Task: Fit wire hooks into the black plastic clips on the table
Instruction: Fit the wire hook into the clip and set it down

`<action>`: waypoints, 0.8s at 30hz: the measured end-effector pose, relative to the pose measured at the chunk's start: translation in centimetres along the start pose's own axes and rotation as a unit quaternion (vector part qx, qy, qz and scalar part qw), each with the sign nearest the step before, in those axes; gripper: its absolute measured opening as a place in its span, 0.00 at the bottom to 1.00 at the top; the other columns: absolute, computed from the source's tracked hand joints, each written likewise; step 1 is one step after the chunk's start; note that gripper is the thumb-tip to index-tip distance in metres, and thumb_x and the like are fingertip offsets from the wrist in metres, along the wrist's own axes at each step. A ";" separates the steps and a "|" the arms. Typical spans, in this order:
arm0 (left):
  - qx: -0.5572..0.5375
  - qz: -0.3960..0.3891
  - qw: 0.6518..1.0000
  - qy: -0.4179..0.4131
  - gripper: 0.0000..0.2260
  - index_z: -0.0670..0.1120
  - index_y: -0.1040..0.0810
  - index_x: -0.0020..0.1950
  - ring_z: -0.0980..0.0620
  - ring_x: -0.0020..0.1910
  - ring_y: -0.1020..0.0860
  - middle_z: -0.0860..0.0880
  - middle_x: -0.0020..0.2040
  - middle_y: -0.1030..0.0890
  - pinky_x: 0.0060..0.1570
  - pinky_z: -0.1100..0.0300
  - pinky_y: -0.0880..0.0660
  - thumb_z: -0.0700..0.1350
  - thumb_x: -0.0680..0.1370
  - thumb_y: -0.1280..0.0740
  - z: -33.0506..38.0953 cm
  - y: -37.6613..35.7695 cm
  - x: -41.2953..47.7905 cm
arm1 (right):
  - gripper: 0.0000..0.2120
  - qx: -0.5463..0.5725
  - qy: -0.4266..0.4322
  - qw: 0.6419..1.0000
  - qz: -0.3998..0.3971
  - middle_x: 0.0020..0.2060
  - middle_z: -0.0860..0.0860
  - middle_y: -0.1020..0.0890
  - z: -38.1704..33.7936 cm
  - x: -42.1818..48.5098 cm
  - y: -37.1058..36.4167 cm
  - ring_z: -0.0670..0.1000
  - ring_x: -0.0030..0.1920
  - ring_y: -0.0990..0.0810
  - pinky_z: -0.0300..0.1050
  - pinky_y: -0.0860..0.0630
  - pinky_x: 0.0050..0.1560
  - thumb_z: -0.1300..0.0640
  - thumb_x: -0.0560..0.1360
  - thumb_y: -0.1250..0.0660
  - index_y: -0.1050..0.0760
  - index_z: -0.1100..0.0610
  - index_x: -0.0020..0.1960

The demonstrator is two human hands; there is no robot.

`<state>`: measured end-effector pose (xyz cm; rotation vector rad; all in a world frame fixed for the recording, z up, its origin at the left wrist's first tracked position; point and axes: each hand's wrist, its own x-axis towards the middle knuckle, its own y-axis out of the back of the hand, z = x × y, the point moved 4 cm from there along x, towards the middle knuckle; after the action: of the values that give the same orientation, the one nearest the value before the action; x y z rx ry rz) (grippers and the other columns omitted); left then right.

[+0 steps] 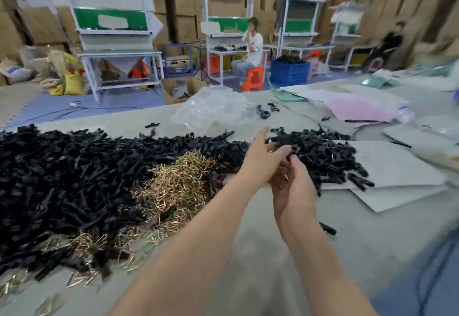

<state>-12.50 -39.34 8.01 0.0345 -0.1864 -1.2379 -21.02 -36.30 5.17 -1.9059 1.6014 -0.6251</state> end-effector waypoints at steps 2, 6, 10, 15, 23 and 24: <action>0.041 0.010 0.999 0.031 0.31 0.51 0.42 0.80 0.50 0.56 0.19 0.45 0.64 0.24 0.61 0.53 0.23 0.47 0.80 0.33 -0.4 -1.4 1.0 | 0.13 -0.017 -0.007 0.999 0.037 0.35 0.49 0.17 -0.6 0.5 1.2 0.46 0.40 0.20 0.38 0.22 0.44 0.56 0.85 0.43 0.22 0.60 0.52; 0.069 0.030 0.997 0.016 0.22 0.53 0.35 0.75 0.53 0.60 0.23 0.50 0.68 0.26 0.63 0.54 0.26 0.45 0.82 0.35 -2.4 0.9 -2.8 | 0.16 -0.160 -0.046 0.986 -0.022 0.55 0.50 0.15 2.0 -0.9 0.8 0.48 0.58 0.18 0.47 0.23 0.63 0.51 0.84 0.42 0.22 0.58 0.65; 0.114 0.099 0.986 -0.076 0.19 0.57 0.29 0.67 0.60 0.55 0.21 0.57 0.60 0.23 0.54 0.62 0.22 0.38 0.81 0.35 -3.6 9.6 -10.1 | 0.14 -0.260 -0.097 0.950 -0.141 0.59 0.40 0.18 7.4 -5.4 -3.6 0.36 0.56 0.19 0.33 0.24 0.57 0.47 0.84 0.42 0.28 0.38 0.68; 0.314 0.242 0.915 -0.075 0.17 0.60 0.29 0.67 0.61 0.54 0.22 0.65 0.58 0.26 0.47 0.65 0.24 0.43 0.81 0.36 -6.2 22.0 -20.8 | 0.18 -0.363 -0.047 0.880 -0.303 0.67 0.33 0.29 14.3 -12.0 -9.7 0.29 0.65 0.32 0.29 0.34 0.65 0.46 0.84 0.44 0.36 0.36 0.73; 0.570 0.352 0.731 0.131 0.22 0.43 0.24 0.70 0.40 0.66 0.25 0.41 0.66 0.23 0.64 0.44 0.29 0.46 0.77 0.29 -10.5 32.9 -28.2 | 0.16 -0.659 0.266 0.609 -0.353 0.64 0.46 0.21 21.0 -16.1 -14.8 0.48 0.65 0.24 0.51 0.31 0.71 0.52 0.80 0.37 0.23 0.48 0.67; 0.583 0.342 0.725 0.129 0.21 0.45 0.24 0.70 0.41 0.66 0.25 0.42 0.66 0.22 0.64 0.44 0.29 0.48 0.77 0.29 -10.6 33.0 -27.7 | 0.15 -0.674 0.273 0.589 -0.352 0.63 0.47 0.20 21.5 -16.0 -15.0 0.50 0.65 0.23 0.53 0.31 0.71 0.50 0.79 0.35 0.22 0.48 0.65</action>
<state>11.42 -3.16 -1.63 1.1394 -0.6504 -0.1935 1.43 -16.02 -0.22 -3.9520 1.7575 -0.1497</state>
